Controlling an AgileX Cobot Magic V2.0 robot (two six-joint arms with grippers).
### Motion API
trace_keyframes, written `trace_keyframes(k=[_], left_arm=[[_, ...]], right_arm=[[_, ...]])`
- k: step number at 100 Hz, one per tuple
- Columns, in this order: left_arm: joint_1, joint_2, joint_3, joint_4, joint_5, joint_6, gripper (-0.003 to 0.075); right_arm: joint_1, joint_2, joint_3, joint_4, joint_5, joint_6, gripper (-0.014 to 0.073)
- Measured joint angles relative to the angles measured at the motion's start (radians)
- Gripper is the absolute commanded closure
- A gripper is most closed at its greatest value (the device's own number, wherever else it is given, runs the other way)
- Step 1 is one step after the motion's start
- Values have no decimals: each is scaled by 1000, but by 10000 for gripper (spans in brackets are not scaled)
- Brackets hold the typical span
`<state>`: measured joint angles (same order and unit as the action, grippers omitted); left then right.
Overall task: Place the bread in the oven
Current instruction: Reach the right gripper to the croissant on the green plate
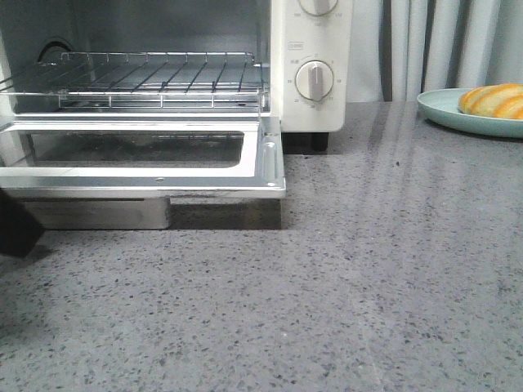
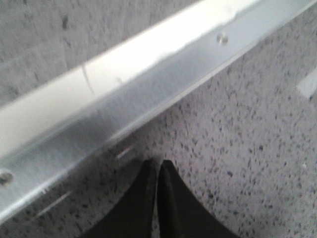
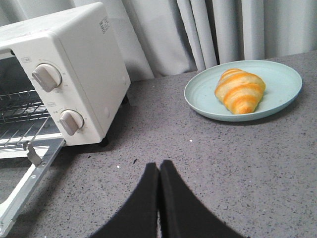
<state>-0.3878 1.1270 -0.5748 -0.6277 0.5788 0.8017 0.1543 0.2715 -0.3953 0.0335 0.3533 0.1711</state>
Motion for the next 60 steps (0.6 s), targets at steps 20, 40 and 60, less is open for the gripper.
trace_keyframes(k=[20, 40, 60], left_arm=[[0, -66, 6, -44, 4, 0, 742], [0, -295, 6, -119, 35, 0, 742], [0, -545, 6, -132, 50, 0, 742]], right_arm=[[0, 2, -19, 0, -2, 0, 662], [0, 133, -159, -53, 49, 0, 662], [0, 474, -456, -83, 176, 0, 485]])
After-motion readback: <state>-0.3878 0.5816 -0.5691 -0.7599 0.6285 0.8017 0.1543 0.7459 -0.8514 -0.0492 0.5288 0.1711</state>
